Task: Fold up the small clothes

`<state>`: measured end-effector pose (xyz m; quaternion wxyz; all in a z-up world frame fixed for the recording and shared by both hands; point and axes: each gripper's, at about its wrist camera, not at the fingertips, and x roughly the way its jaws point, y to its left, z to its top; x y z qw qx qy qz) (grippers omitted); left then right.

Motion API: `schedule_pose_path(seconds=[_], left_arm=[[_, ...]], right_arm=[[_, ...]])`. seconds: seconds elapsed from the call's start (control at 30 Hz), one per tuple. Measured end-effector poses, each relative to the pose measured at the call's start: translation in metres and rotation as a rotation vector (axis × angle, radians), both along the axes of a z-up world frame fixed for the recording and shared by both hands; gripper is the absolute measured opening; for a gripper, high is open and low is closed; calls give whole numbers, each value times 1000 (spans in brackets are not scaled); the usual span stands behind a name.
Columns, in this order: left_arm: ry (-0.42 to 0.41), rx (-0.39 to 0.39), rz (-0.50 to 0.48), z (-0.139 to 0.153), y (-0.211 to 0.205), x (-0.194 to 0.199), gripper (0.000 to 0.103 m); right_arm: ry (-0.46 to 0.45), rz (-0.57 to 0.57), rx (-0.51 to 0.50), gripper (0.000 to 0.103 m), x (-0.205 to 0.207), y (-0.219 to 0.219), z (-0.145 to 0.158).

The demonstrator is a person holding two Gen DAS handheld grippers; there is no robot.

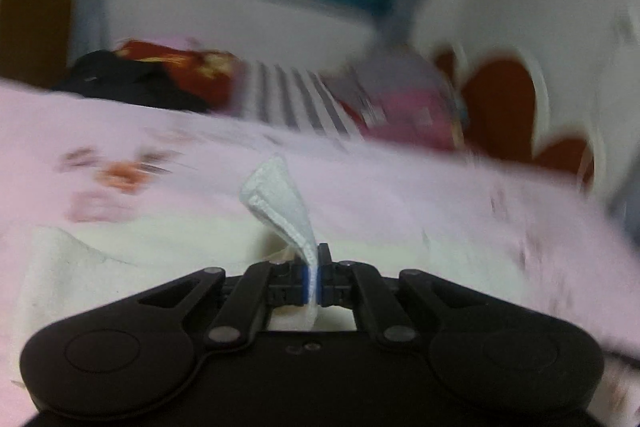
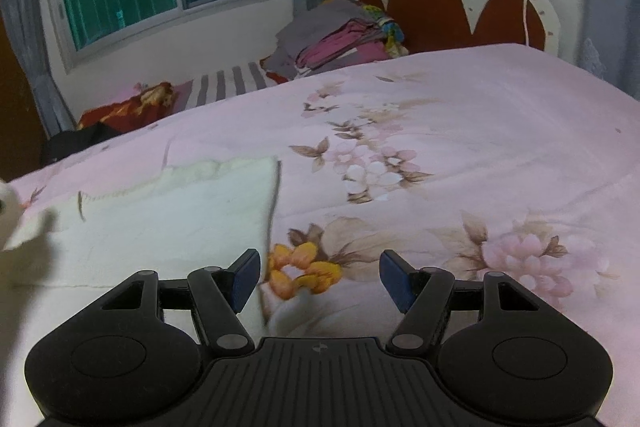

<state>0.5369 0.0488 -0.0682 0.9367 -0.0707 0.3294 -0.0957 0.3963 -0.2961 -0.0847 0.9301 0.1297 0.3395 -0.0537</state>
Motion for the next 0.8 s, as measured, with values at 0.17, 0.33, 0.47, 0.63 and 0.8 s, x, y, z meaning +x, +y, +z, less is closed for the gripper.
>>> schedule_pose_path(seconds=[0.17, 0.33, 0.47, 0.63, 0.8], left_arm=[[35, 105, -155, -22, -81, -12, 3], [86, 120, -254, -45, -131, -12, 3], [84, 85, -341, -51, -153, -24, 51], [33, 28, -282, -34, -117, -48, 59], [0, 74, -33, -20, -6, -91, 58]], right_arm=[[-15, -29, 55, 66, 0, -26, 8], [-22, -44, 78, 66, -4, -45, 15], [-5, -50, 102, 66, -8, -59, 16], [-16, 14, 156, 67, -5, -54, 21], [-24, 135, 264, 66, 20, -18, 17]])
